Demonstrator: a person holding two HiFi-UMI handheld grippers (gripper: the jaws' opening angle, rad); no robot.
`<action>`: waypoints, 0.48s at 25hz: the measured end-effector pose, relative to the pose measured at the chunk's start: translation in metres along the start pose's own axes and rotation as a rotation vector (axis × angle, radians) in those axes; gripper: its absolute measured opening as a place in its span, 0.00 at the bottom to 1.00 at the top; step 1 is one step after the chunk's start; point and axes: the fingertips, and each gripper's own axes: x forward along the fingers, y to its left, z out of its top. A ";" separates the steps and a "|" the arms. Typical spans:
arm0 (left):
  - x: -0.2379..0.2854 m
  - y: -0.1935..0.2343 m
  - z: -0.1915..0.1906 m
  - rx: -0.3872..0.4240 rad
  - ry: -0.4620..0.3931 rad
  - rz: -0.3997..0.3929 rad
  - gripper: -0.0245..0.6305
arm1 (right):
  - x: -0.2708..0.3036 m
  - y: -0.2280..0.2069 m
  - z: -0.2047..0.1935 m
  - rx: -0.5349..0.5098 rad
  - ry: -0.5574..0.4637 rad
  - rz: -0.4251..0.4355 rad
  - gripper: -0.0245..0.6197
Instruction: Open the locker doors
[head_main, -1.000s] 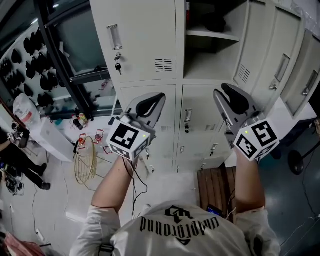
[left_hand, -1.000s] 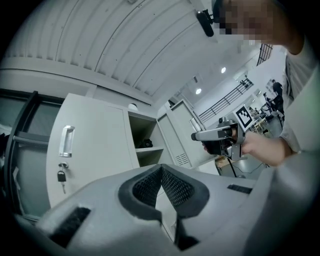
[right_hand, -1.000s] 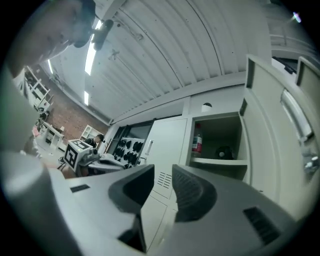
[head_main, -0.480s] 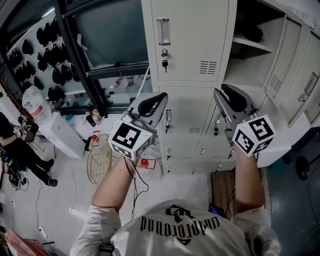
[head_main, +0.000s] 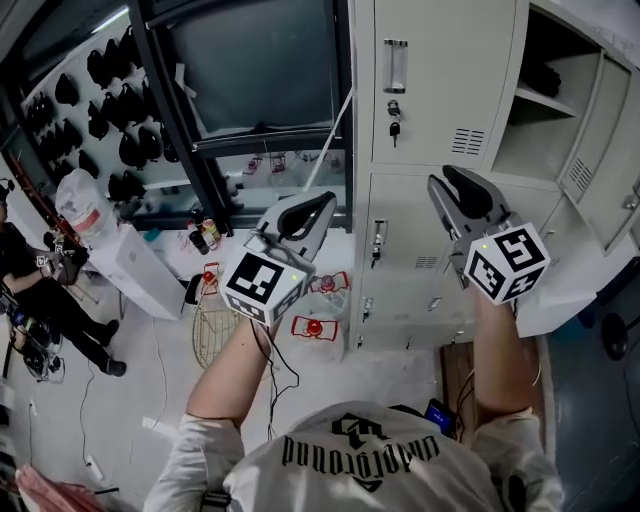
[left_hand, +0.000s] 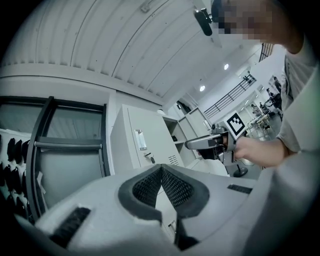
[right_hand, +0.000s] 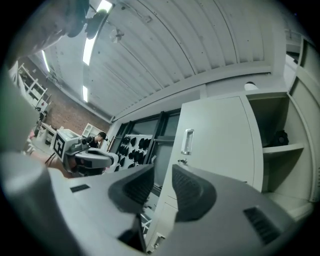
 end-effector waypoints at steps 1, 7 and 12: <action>-0.004 0.004 -0.002 -0.001 0.002 0.002 0.05 | 0.005 0.002 0.000 -0.001 0.003 -0.002 0.22; -0.014 0.014 -0.014 -0.015 0.013 0.002 0.05 | 0.033 0.008 -0.003 -0.005 0.019 -0.022 0.25; -0.016 0.020 -0.025 -0.014 0.032 0.000 0.05 | 0.056 0.004 -0.006 -0.001 0.014 -0.033 0.27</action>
